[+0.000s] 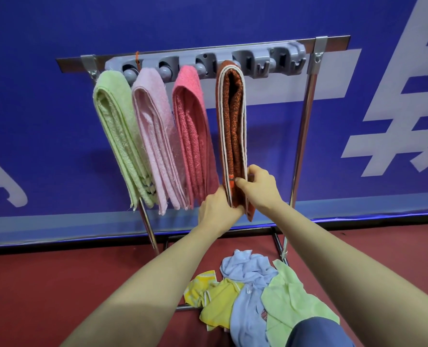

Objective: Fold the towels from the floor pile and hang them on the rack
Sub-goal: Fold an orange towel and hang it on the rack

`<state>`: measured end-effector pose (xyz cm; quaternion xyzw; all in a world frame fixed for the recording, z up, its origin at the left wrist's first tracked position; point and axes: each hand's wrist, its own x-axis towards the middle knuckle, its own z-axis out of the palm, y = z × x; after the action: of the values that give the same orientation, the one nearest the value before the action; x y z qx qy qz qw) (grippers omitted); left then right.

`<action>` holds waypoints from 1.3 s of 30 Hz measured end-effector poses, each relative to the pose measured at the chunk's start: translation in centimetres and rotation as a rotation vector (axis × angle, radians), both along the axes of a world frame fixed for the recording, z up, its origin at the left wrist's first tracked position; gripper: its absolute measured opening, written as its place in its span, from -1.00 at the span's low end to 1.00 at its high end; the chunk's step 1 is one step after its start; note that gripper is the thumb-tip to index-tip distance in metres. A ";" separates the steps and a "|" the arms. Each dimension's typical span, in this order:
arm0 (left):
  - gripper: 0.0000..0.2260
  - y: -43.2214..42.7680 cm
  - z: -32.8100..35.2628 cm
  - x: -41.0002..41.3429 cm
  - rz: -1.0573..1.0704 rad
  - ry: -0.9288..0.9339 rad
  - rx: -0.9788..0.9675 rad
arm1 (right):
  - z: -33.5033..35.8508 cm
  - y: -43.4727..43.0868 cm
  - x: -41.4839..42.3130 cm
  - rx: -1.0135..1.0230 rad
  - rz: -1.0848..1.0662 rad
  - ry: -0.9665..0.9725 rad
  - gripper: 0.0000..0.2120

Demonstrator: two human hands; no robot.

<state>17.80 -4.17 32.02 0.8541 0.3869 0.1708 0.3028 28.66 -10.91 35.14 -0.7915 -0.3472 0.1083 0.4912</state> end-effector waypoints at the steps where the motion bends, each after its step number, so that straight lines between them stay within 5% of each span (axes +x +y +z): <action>1: -0.50 0.0 -0.1 -0.1 0.014 -0.001 0.007 | -0.1 -0.2 0.1 0.007 0.010 0.024 -0.83; 5: -0.61 0.9 -0.6 -0.5 0.063 -0.006 0.054 | -0.7 -0.9 0.2 -0.028 0.074 0.043 -0.95; 14: -0.71 1.7 -0.6 -1.6 0.123 -0.053 0.079 | -1.1 -1.5 0.9 -0.291 -0.256 -0.420 -0.84; 25: -0.60 1.8 -1.2 -1.1 -0.013 -0.065 0.007 | -3.7 -0.3 -2.1 -0.177 0.210 -0.121 -0.74; 28: -0.69 2.2 -1.5 -1.4 -0.035 -0.048 0.043 | -4.0 -0.6 -2.4 -0.099 0.169 0.001 -0.69; 31: -0.84 1.8 -1.7 -1.4 -0.085 0.078 0.129 | -3.8 -0.5 -2.8 -0.164 0.059 -0.084 -0.49; 34: -0.72 0.8 -1.8 -1.4 -0.109 0.292 0.291 | -3.2 -0.1 -3.5 -0.268 -0.013 -0.211 -0.33; 39: -0.75 0.6 -0.8 -2.2 -0.284 0.390 0.334 | -2.3 0.5 -2.9 -0.330 -0.128 -0.235 -0.67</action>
<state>15.55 -3.58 31.22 0.9543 0.2811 0.0206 0.0989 25.79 -10.41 32.80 -0.8888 -0.3285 0.0393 0.3170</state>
